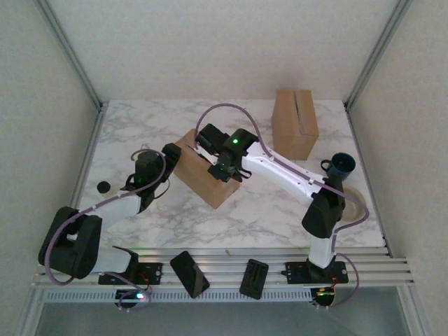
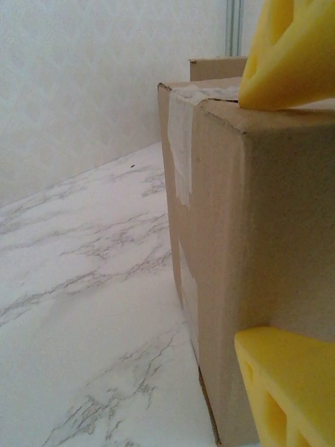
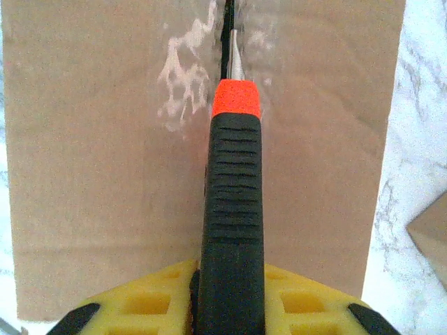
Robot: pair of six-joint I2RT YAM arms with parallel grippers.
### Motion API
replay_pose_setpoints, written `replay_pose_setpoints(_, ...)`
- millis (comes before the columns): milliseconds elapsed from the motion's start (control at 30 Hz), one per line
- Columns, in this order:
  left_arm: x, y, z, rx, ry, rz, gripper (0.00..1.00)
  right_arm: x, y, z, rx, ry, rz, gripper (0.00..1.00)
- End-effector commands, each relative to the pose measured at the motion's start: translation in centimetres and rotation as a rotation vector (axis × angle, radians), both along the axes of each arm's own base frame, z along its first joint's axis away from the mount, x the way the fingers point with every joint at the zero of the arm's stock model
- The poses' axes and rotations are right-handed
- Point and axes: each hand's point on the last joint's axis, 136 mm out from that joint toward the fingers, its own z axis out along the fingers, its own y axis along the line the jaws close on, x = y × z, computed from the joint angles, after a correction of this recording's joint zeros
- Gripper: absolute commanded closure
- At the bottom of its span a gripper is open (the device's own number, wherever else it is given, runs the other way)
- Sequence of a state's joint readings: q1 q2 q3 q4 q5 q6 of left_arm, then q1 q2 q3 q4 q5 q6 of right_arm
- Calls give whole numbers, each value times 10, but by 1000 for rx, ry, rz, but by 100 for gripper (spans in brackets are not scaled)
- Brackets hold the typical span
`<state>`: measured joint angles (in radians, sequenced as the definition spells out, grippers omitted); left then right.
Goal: Unpack the express box
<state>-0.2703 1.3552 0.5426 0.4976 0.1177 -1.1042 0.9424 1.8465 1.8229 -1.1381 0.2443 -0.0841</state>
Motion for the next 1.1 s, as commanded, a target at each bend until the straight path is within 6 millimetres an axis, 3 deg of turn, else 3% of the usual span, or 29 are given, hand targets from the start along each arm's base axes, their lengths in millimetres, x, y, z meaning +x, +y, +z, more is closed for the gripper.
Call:
replay_pose_setpoints(0, -16, 8, -48, 34, 177, 15, 22, -24, -32, -1, -85, 42, -38, 100)
replay_pose_setpoints(467, -14, 7, -49, 33, 184, 16, 22, -74, -83, -13, -109, 132, -147, 100)
replay_pose_setpoints(900, -12, 6, -44, 34, 177, 13, 22, -102, -121, 1, -43, 136, -242, 100)
replay_pose_setpoints(1067, -2, -1, -17, 50, 129, -27, 19, -93, -144, 20, -16, 17, -338, 100)
